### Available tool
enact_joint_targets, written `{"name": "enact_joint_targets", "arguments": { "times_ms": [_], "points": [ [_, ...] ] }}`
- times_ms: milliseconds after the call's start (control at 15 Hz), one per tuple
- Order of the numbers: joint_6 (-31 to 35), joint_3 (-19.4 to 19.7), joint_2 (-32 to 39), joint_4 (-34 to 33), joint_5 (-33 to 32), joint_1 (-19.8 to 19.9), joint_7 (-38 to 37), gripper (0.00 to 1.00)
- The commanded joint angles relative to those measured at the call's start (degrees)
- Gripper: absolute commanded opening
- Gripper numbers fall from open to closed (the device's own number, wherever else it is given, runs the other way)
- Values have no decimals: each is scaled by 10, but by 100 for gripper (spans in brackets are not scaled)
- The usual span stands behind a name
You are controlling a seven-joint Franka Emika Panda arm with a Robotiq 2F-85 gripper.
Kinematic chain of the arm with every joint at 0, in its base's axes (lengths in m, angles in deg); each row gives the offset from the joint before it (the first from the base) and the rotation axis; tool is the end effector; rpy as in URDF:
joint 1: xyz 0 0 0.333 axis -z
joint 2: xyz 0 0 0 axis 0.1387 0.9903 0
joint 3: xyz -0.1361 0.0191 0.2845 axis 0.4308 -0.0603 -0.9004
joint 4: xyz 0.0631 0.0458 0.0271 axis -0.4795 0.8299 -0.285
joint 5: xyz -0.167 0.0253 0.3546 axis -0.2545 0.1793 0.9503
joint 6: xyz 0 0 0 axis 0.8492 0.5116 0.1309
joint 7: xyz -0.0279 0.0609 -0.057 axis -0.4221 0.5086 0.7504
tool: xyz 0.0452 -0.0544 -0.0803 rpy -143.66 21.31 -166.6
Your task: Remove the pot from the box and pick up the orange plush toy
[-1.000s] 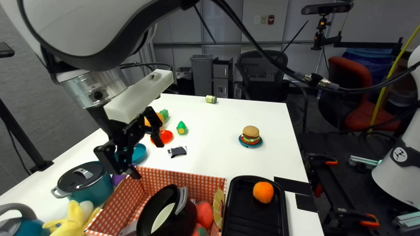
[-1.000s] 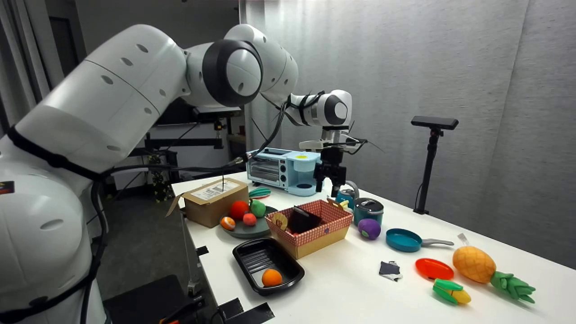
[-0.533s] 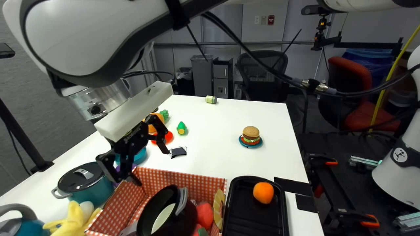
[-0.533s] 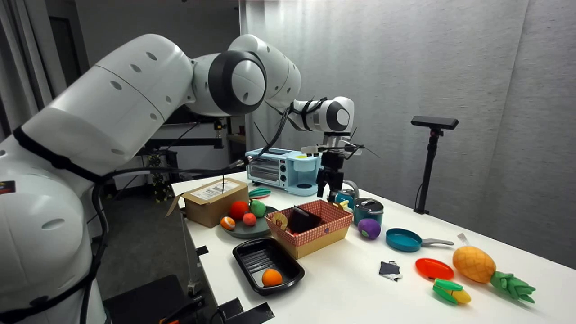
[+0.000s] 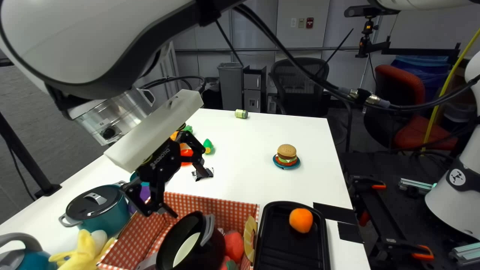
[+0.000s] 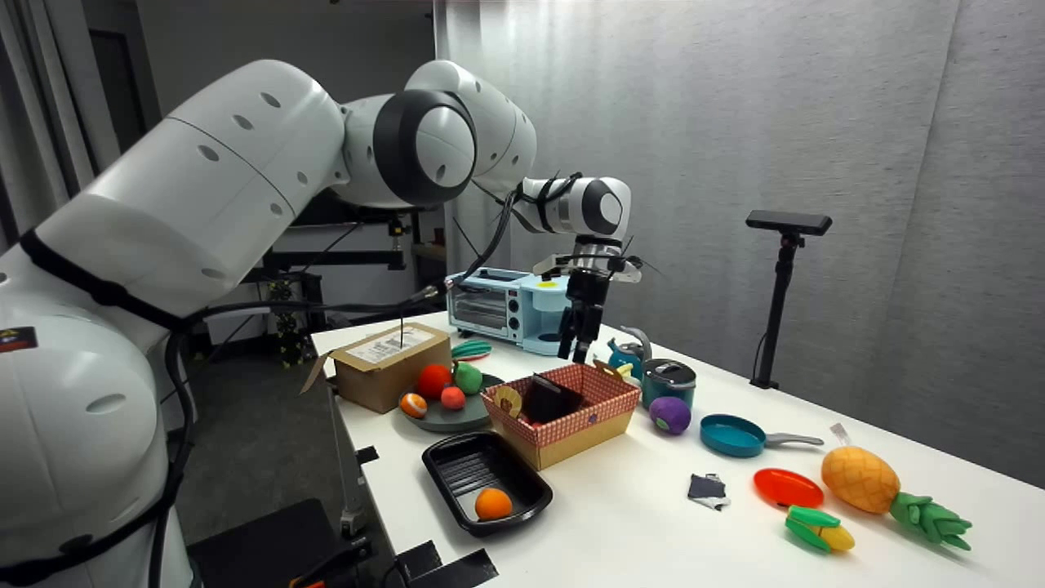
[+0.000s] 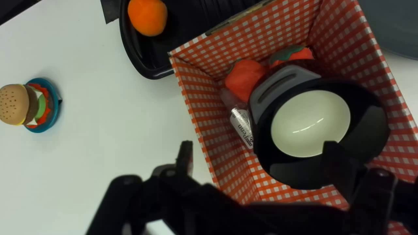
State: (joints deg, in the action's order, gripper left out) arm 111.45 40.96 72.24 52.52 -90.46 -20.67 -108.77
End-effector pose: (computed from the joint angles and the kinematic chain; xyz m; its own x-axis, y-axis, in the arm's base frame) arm 0.6928 0.1528 0.2930 0.8239 -0.4839 -0.2950 -0.4060 -0.8671 0.2885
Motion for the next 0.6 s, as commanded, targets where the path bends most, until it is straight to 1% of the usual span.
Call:
{"name": "enact_joint_targets", "arguments": {
  "times_ms": [0, 533],
  "points": [
    [-13, -2, 1, 0, 28, 7, -8, 100],
    [-11, -5, 31, -11, 70, 18, 0, 100]
  ]
}}
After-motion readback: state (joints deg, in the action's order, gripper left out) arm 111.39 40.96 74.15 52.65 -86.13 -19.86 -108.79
